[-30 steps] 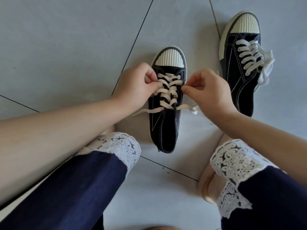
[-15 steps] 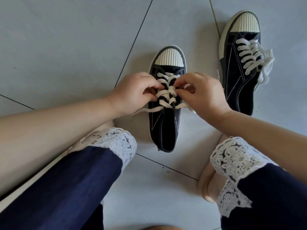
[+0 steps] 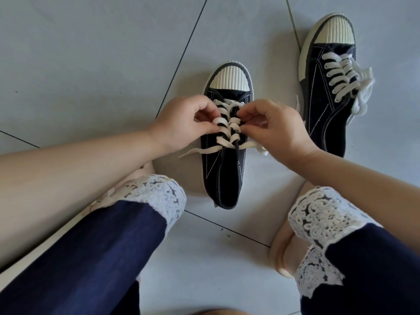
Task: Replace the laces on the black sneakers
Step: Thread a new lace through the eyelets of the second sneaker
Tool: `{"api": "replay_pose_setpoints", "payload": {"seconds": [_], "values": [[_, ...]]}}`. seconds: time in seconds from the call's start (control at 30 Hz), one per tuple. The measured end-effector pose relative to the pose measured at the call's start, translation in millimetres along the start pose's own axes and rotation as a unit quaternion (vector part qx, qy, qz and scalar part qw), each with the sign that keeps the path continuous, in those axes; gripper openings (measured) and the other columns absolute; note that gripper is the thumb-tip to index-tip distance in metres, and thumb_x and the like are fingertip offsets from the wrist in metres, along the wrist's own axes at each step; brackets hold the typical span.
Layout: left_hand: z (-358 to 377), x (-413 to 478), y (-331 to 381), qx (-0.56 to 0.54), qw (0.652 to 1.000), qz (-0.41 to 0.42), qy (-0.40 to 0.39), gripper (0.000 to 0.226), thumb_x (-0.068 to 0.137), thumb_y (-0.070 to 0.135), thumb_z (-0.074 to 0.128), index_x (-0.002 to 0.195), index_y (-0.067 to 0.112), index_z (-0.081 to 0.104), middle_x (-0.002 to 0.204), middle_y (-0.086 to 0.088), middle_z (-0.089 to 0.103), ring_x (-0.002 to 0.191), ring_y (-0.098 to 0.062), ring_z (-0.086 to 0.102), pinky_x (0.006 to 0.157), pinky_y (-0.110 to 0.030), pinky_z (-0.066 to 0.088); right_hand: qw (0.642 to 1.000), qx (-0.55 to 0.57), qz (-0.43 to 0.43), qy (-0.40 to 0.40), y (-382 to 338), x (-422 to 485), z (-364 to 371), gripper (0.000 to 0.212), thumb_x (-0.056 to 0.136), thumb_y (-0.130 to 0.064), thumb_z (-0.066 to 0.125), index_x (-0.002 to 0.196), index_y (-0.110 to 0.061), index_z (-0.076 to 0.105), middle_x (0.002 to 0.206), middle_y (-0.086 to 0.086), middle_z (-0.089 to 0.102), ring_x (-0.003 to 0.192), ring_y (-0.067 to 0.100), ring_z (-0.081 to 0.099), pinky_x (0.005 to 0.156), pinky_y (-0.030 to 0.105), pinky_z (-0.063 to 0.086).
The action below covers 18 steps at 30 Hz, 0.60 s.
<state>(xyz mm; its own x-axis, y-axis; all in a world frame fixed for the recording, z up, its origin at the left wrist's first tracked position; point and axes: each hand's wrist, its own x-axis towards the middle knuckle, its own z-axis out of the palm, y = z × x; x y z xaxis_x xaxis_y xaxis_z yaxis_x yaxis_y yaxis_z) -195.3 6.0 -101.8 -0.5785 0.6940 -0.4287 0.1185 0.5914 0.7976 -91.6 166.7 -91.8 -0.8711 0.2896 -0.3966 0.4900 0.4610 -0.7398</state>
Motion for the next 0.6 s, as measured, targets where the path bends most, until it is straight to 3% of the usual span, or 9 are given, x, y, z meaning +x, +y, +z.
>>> {"api": "replay_pose_setpoints", "payload": {"seconds": [0.17, 0.23, 0.33, 0.43, 0.6], "values": [[1, -1, -1, 0.023, 0.999, 0.030, -0.003, 0.033, 0.070, -0.008, 0.070, 0.102, 0.004, 0.067, 0.095, -0.003, 0.060, 0.076, -0.003, 0.058, 0.074, -0.008, 0.046, 0.998, -0.036, -0.023, 0.037, -3, 2, 3, 0.006, 0.078, -0.013, 0.070, 0.084, -0.014, 0.071, 0.078, -0.006, 0.062, 0.074, 0.010, 0.061, 0.074, 0.018, 0.047], [-2, 0, -1, 0.066, 0.996, 0.058, 0.010, 0.024, 0.073, -0.004, 0.069, 0.096, 0.003, 0.069, 0.094, -0.004, 0.062, 0.080, -0.011, 0.058, 0.077, -0.012, 0.045, 0.997, -0.060, -0.037, 0.010, -3, 4, 1, 0.005, 0.080, -0.009, 0.066, 0.085, -0.010, 0.068, 0.080, -0.005, 0.059, 0.076, 0.013, 0.058, 0.073, 0.019, 0.044], [-5, 3, 2, 0.124, 0.987, 0.099, 0.012, 0.011, 0.080, 0.001, 0.064, 0.089, 0.001, 0.071, 0.086, -0.003, 0.062, 0.078, -0.012, 0.054, 0.069, -0.006, 0.036, 0.990, -0.107, -0.068, -0.054, -4, 7, -4, 0.005, 0.082, -0.003, 0.062, 0.085, -0.006, 0.064, 0.082, -0.002, 0.055, 0.076, 0.017, 0.052, 0.072, 0.025, 0.041], [-10, -1, 0, 0.161, 0.979, 0.126, -0.022, 0.018, 0.081, -0.010, 0.053, 0.090, -0.004, 0.068, 0.085, -0.010, 0.062, 0.075, -0.013, 0.054, 0.068, -0.009, 0.036, 0.983, -0.121, -0.080, -0.116, -8, 12, -11, 0.004, 0.082, -0.002, 0.059, 0.084, -0.006, 0.060, 0.082, 0.004, 0.057, 0.076, 0.020, 0.051, 0.073, 0.027, 0.041], [-15, -8, -1, 0.177, 0.970, 0.140, -0.094, 0.019, 0.081, -0.013, 0.046, 0.089, -0.007, 0.063, 0.086, -0.003, 0.050, 0.074, -0.012, 0.050, 0.069, 0.001, 0.034, 0.971, -0.116, -0.074, -0.193, -8, 20, -20, 0.006, 0.084, -0.006, 0.059, 0.083, -0.012, 0.059, 0.076, -0.014, 0.053, 0.071, -0.004, 0.049, 0.065, 0.001, 0.034]]}}
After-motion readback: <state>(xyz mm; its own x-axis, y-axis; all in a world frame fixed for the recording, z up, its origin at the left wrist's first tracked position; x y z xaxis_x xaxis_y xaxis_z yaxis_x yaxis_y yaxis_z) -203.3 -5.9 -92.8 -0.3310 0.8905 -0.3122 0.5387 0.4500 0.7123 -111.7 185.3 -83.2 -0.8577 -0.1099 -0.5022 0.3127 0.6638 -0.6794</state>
